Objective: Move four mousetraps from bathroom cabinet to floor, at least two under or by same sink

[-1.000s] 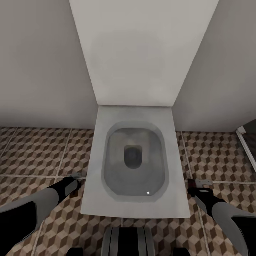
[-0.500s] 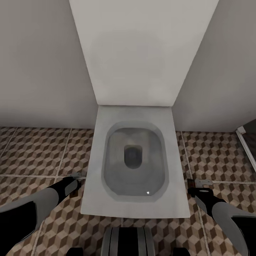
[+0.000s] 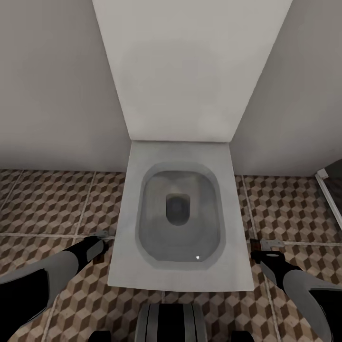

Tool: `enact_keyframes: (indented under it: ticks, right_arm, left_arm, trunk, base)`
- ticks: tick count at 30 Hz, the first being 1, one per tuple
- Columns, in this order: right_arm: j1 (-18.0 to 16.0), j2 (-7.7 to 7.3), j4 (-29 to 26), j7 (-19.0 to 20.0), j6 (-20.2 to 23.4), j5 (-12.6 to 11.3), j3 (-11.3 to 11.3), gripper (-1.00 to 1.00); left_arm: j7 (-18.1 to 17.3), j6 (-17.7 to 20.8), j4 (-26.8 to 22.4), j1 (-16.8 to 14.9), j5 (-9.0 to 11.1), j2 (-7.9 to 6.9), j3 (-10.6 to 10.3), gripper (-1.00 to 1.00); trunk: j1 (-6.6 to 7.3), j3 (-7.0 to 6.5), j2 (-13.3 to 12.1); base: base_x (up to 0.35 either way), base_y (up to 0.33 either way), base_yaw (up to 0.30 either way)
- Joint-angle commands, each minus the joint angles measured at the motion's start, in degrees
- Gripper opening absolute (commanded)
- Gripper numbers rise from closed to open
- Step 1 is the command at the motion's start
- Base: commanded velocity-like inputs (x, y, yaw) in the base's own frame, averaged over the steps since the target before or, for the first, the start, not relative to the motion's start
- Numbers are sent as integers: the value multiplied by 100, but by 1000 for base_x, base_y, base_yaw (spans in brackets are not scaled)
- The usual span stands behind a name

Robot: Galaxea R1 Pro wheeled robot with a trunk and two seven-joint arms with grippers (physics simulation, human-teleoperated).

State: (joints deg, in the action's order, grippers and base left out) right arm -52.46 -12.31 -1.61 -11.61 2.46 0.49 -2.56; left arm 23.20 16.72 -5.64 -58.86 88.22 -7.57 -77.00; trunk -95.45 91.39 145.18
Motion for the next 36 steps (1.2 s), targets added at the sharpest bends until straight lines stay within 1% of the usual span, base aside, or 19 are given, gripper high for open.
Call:
enact_keyframes:
  ticks: [1,11,18,20,23,29,33,36]
  right_arm:
    - [-1,0,-6,-17,26,5,-26,100]
    - [-1,8,-1,-16,26,5,-26,100]
    - [-1,1,-5,-10,26,10,-26,100]
    - [-1,1,-6,-9,26,12,-26,100]
    - [-1,4,-5,-5,26,14,-32,100]
    - [-1,17,2,-1,2,18,-37,100]
    - [-1,36,8,0,-24,25,-42,100]
    - [-1,38,10,67,-32,29,-43,100]
  left_arm:
    - [53,24,-25,-2,19,-7,-37,-100]
    - [53,17,-18,-2,13,-10,-45,-100]
    - [53,13,-12,-2,-26,8,-104,-100]
    - [53,-3,-9,-2,-53,-4,-133,-100]
    - [52,-181,-6,1,-161,-13,-249,-100]
    - [42,-285,1,19,-210,-19,-359,-100]
    - [-89,-297,10,59,-222,-23,-373,-100]
    - [-364,-314,157,117,-246,-18,-396,-100]
  trunk:
    - [1,3,1]
    - [1,3,1]
    - [1,3,1]
    - [1,3,1]
    - [1,3,1]
    - [1,3,1]
    - [1,3,1]
    - [1,3,1]
  base:
    - [0,0,0]
    - [0,0,0]
    - [0,0,0]
    - [0,0,0]
    - [0,0,0]
    - [0,0,0]
    - [0,0,0]
    - [0,0,0]
